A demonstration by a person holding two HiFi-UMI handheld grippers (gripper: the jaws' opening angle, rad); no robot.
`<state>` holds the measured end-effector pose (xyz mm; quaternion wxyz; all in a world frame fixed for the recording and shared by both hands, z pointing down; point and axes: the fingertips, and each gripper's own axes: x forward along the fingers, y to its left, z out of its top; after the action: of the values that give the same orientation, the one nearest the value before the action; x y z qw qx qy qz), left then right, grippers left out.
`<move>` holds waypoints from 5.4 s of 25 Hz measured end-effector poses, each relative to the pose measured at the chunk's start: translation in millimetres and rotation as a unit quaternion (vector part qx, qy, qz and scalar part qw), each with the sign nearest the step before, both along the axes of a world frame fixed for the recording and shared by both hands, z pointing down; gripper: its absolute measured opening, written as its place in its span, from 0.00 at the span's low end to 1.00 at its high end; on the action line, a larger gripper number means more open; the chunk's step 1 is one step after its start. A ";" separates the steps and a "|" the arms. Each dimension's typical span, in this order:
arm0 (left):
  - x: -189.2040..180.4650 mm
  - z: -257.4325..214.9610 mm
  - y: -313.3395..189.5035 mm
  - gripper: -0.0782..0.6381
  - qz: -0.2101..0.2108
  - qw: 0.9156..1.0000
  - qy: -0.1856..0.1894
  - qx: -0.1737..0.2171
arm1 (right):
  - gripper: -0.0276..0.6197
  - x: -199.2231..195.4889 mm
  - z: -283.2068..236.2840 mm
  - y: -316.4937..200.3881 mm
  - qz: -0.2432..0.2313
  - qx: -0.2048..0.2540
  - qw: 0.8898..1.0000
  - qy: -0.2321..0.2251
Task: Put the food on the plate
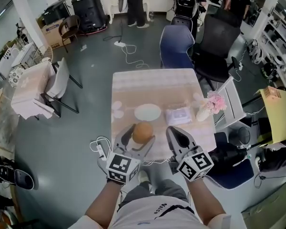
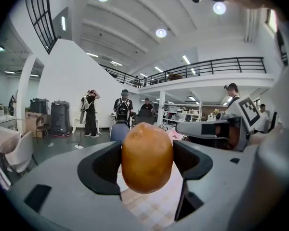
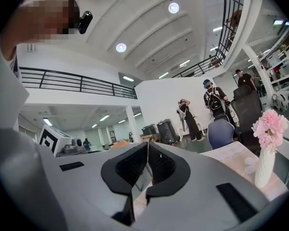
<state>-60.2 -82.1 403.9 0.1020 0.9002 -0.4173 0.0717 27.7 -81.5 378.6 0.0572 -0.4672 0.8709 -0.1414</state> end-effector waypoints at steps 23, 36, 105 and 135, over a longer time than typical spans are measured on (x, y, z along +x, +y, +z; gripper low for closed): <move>37.6 135.9 -127.1 0.58 0.058 0.993 -0.081 -0.064 | 0.07 11.3 101.8 -122.0 0.008 -0.062 0.998 0.007; 53.6 230.2 -164.9 0.58 0.068 0.986 -0.126 -0.084 | 0.07 23.7 174.4 -148.0 0.021 -0.083 0.996 -0.005; 10.3 25.7 -82.4 0.12 -0.003 0.999 0.015 -0.047 | 0.07 -33.9 43.9 -88.3 -0.039 -0.045 0.998 0.009; 14.4 -22.0 -57.0 0.12 -0.013 0.999 0.049 -0.004 | 0.07 -22.3 -0.5 -62.1 -0.018 0.009 0.999 0.036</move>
<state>-45.8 -139.1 381.8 0.1264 0.8967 -0.4233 0.0279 5.4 -143.5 378.1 0.0272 -0.4556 0.8820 -0.1178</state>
